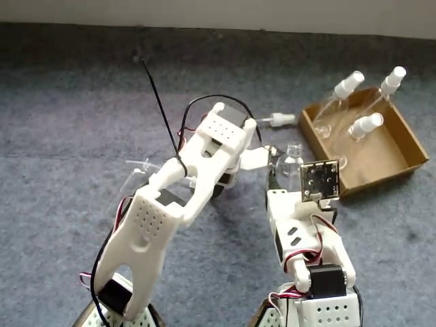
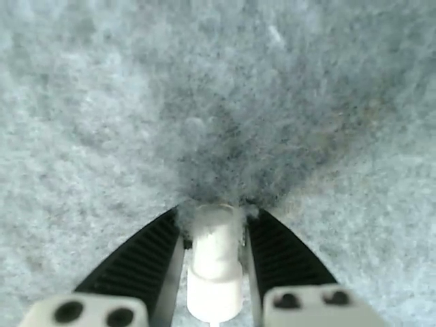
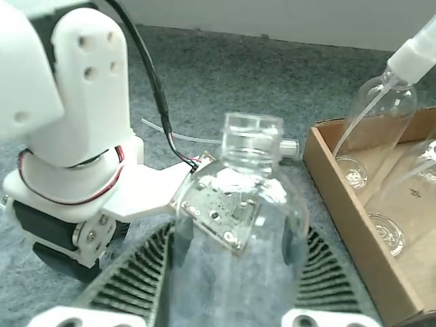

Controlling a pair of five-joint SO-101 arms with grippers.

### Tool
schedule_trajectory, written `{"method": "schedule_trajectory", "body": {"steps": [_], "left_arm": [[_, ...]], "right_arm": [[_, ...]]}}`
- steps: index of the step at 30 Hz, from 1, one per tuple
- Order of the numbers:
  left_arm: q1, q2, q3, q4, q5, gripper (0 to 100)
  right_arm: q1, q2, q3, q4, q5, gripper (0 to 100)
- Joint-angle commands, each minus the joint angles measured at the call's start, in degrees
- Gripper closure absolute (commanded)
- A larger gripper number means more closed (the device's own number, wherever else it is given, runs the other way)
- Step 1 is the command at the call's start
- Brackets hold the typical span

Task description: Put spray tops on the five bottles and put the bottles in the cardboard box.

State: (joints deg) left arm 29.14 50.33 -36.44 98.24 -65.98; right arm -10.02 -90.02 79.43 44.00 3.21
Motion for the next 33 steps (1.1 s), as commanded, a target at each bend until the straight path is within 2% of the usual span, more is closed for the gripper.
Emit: {"method": "schedule_trajectory", "body": {"steps": [1, 19, 24, 30, 33], "left_arm": [[-1.89, -0.84, -2.33, 0.70, 0.18, 100], [-12.53, -0.75, -13.58, 0.62, 0.44, 100], [-13.32, -0.75, -20.26, 0.62, 8.44, 100], [-14.37, -0.75, -30.29, 0.62, 12.75, 100], [-15.69, -0.75, -36.26, 0.79, 17.41, 100]], "right_arm": [[0.40, 0.22, -0.57, -1.45, 0.09, 85.8], [0.40, 0.22, -0.57, -1.45, 0.09, 85.8], [0.40, 0.22, -0.57, -1.45, 0.09, 85.8], [0.40, 0.22, -0.48, -1.45, 0.09, 85.8], [0.40, 0.22, -0.48, -1.45, 0.09, 85.8]]}}
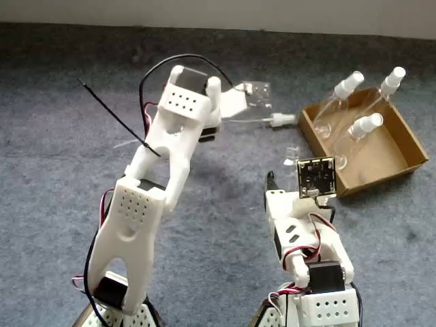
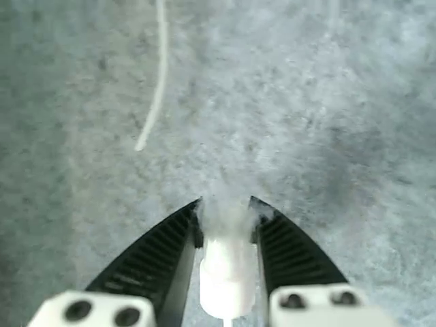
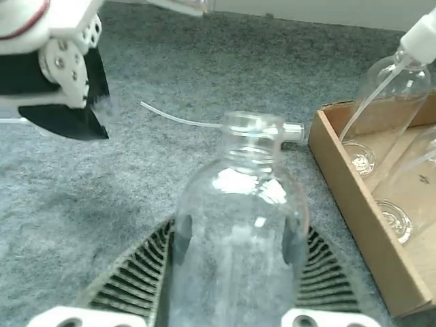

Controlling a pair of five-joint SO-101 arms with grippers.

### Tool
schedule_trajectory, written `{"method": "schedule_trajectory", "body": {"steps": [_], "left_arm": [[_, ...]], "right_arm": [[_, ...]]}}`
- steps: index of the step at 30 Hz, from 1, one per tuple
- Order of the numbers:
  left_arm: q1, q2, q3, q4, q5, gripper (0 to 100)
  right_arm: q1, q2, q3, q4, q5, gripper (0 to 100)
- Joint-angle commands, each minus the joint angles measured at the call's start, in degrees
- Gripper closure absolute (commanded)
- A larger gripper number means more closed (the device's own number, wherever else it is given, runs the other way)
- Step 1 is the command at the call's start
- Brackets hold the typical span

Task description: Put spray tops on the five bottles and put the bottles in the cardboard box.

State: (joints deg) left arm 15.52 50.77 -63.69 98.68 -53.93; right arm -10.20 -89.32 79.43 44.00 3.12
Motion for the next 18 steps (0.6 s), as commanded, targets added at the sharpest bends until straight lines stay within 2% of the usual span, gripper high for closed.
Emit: {"method": "schedule_trajectory", "body": {"steps": [1, 10, 18], "left_arm": [[-2.59, -1.19, -10.95, 0.79, 7.21, 100], [-9.10, -1.19, -23.34, 1.32, 20.31, 100], [-21.85, -1.19, -31.25, 1.49, 25.05, 100]], "right_arm": [[0.57, -0.48, -0.48, -1.45, 0.18, 85.8], [0.57, -0.48, -0.48, -1.45, 0.18, 85.8], [0.57, -0.48, -0.48, -1.45, 0.18, 85.8]]}}
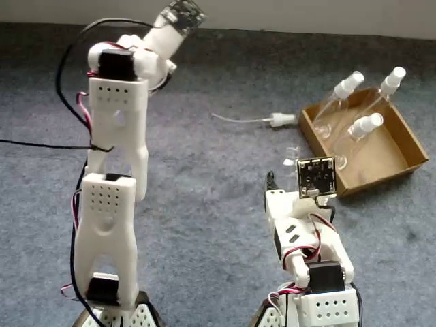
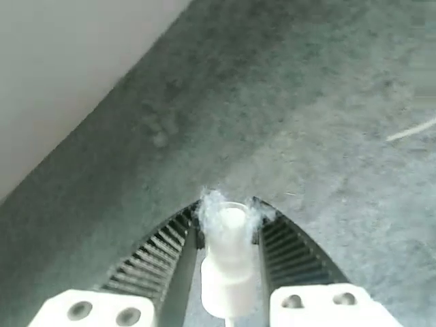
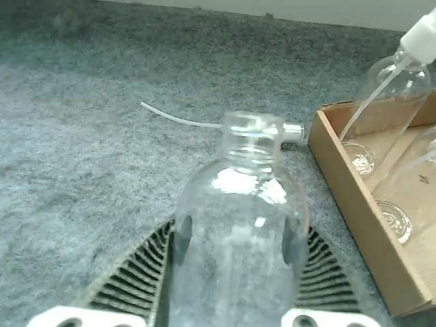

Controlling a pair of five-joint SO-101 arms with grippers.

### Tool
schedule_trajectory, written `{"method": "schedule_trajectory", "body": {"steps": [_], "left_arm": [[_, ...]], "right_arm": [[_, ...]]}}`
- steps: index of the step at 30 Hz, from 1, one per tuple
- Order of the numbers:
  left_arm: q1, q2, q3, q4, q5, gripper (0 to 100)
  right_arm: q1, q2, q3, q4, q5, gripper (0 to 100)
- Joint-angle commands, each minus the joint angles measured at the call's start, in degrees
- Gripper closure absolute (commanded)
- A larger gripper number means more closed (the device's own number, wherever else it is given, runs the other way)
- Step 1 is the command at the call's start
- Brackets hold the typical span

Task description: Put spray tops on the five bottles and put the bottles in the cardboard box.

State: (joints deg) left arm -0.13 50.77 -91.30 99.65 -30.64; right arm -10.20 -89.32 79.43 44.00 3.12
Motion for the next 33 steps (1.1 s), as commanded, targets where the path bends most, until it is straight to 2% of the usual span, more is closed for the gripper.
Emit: {"method": "schedule_trajectory", "body": {"steps": [1, 11, 24, 30, 33], "left_arm": [[-7.69, -1.10, -3.56, 0.70, 1.76, 100], [-19.47, -1.19, -1.45, 0.88, 1.93, 100], [-30.29, -0.66, 20.70, 0.44, 1.76, 100], [-31.96, -0.57, 31.25, 0.26, 1.41, 100], [-32.31, -0.48, 38.90, -4.92, 1.41, 100]], "right_arm": [[0.57, -0.48, -0.48, -1.45, 0.18, 85.8], [0.57, -0.48, -0.48, -1.45, 0.18, 85.8], [0.31, -0.48, 0.92, -1.54, 0.18, 85.8], [0.31, -0.48, 1.19, -1.54, 0.18, 85.8], [0.31, -0.48, 1.19, -1.54, 0.18, 85.8]]}}
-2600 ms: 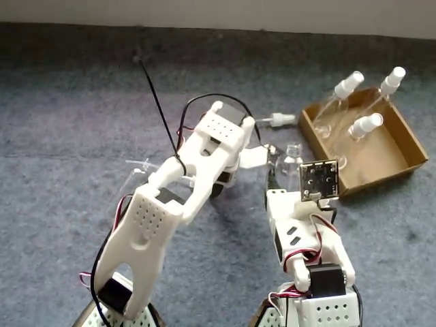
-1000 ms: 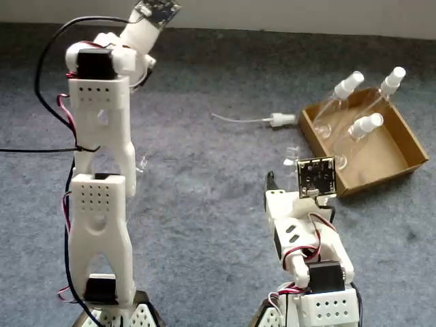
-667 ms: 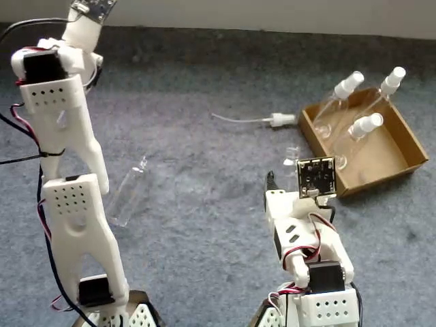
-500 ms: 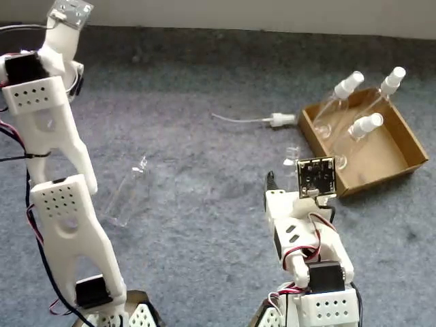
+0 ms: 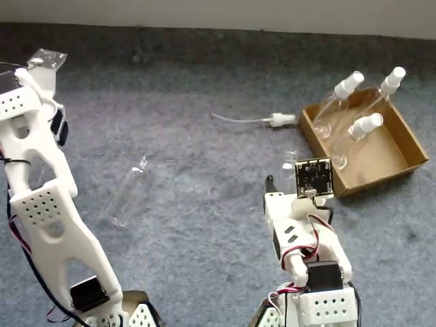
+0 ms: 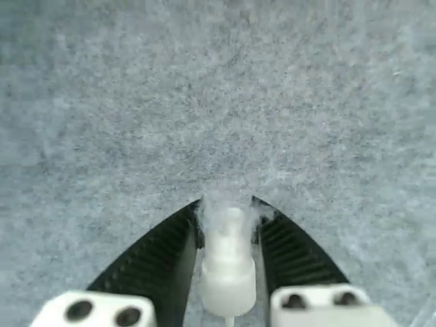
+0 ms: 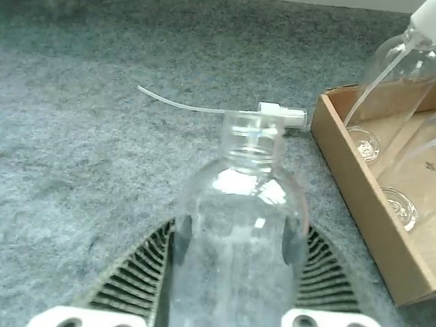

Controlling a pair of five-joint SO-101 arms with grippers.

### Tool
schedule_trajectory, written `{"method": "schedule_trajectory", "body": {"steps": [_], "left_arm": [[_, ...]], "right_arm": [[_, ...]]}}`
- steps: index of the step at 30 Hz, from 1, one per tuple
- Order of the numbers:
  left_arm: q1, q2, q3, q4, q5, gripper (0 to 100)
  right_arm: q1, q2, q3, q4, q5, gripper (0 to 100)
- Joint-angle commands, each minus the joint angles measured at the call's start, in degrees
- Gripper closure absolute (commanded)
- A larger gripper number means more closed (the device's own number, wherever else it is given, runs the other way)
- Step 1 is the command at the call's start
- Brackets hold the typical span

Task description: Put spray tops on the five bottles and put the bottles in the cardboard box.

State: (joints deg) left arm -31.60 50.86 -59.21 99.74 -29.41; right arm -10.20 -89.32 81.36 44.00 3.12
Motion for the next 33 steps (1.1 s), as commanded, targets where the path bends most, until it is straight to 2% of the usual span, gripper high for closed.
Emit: {"method": "schedule_trajectory", "body": {"steps": [1, 4, 7, 11, 15, 21, 27, 33], "left_arm": [[-0.92, -0.57, 9.27, -7.65, 0.18, 100], [-1.27, -0.66, 15.34, -13.98, 0.09, 100], [-1.36, -0.66, 18.68, -16.53, -0.79, 100], [-1.36, -0.66, 19.12, -16.35, -6.07, 100], [-1.54, -0.75, 19.03, -16.35, -6.24, 99], [-2.15, -0.84, 19.03, -16.26, -6.33, 87], [-2.24, -1.10, 18.95, -16.00, -6.33, 89], [-1.80, -1.19, 18.68, -10.55, -6.33, 89]], "right_arm": [[0.31, -0.48, -0.75, -1.54, 0.18, 85.8], [0.31, -0.48, -0.75, -1.54, 0.18, 85.8], [0.31, -0.48, -0.75, -1.54, 0.18, 85.8], [0.31, -0.48, -0.75, -1.54, 0.18, 85.8], [0.31, -0.48, -0.75, -1.54, 0.18, 85.8], [0.31, -0.48, -0.75, -1.54, 0.18, 85.8], [0.31, -0.48, -0.75, -1.54, 0.18, 85.8], [0.31, -0.48, -0.75, -1.54, 0.18, 85.8]]}}
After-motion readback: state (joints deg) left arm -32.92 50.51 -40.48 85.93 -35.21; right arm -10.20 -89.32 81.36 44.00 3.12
